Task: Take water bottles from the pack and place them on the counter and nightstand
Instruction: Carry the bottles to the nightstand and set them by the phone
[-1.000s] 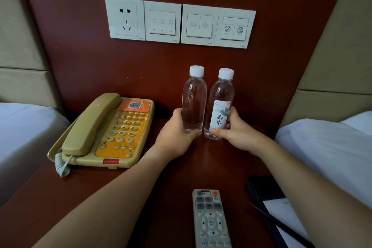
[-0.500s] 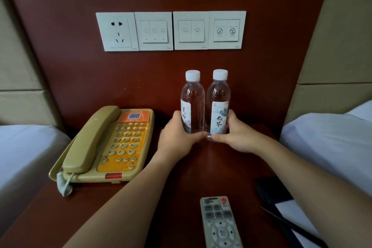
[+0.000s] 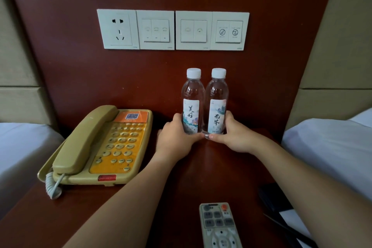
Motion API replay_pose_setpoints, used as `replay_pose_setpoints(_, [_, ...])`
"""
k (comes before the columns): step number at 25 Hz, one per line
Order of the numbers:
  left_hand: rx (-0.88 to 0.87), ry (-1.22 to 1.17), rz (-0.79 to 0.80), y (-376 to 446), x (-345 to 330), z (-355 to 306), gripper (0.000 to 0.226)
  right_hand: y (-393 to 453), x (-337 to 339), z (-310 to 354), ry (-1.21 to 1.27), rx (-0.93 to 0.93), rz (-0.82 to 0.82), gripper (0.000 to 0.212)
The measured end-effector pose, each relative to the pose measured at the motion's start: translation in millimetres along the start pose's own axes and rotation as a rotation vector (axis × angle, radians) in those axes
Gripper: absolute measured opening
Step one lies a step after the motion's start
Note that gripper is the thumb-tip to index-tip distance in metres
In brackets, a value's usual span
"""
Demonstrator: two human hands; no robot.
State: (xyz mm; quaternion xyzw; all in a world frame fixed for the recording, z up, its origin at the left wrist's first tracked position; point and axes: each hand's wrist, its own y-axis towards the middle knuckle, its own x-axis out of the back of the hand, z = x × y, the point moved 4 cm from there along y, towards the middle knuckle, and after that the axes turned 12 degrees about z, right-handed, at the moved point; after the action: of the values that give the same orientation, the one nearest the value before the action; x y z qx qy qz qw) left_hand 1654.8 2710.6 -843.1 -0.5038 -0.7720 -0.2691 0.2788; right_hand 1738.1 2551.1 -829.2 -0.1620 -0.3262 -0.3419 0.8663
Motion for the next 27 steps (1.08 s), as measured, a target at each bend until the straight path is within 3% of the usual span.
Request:
replay_pose_setpoints(3, [0.023, 0.077, -0.038, 6, -1, 3, 0.059, 3, 2, 0, 0.006, -0.004, 0.03, 0.078])
replay_pose_setpoints(14, [0.087, 0.127, -0.033, 10, -5, 6, 0.067, 17, 9, -3, -0.099, -0.065, 0.082, 0.096])
replay_pose_setpoints(24, [0.077, 0.118, -0.049, 3, -2, 1, 0.065, 21, 8, -8, -0.038, -0.083, 0.103, 0.095])
replay_pose_setpoints(27, [0.083, 0.113, -0.06, -1, 2, -1, 0.066, 14, 7, -3, -0.079, -0.12, 0.12, 0.111])
